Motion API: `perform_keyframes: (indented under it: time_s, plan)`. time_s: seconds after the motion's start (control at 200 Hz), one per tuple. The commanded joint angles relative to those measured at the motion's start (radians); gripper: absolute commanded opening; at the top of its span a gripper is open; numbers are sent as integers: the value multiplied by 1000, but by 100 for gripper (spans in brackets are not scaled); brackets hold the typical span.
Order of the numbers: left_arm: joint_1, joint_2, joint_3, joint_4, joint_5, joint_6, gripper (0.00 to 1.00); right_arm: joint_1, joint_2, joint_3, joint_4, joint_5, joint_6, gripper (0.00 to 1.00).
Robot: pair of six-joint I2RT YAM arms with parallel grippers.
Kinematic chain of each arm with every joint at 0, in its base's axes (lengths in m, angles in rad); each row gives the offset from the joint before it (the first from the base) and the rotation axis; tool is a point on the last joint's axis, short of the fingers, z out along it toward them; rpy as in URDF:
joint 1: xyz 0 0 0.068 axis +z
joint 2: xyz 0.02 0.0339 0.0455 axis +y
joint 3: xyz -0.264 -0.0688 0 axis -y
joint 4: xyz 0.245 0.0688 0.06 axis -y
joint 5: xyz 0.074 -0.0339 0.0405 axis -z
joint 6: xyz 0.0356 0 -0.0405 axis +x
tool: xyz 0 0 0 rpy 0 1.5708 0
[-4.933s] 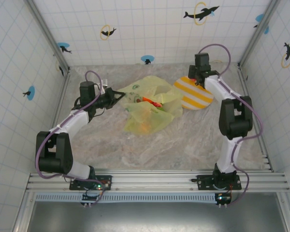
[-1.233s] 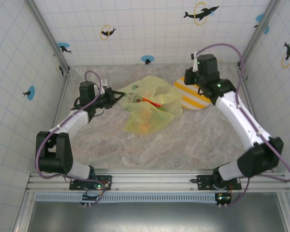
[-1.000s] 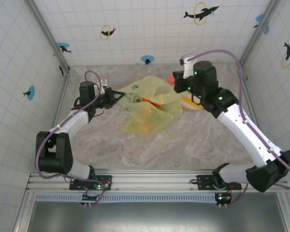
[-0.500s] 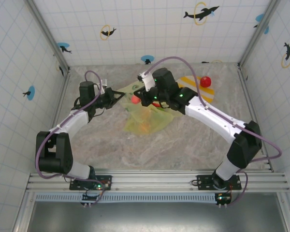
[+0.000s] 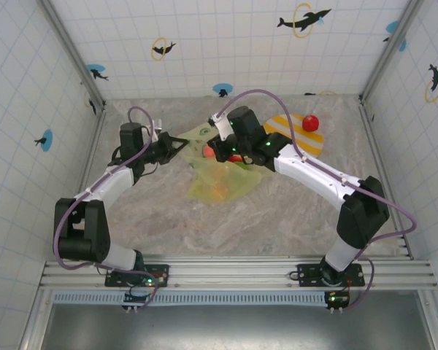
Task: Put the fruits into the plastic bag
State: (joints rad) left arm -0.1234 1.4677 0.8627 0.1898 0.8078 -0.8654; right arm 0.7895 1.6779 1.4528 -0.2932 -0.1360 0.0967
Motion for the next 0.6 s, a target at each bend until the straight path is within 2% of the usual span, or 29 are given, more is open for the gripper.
perform_keyframes:
  time_s: [0.0,0.405,0.571,0.591]
  plan:
    - [-2,-21,0,22,12,2,0,-6,25,-39,-15,23,-31,0]
    - [-2,-17,1,22,13,0,0,7,113,-83,78,-134,23,0]
    - [-3,-18,0,22,15,-2,0,1,120,-106,119,-240,56,0]
    - [-3,-18,0,22,14,-1,0,0,119,-109,126,-282,59,0]
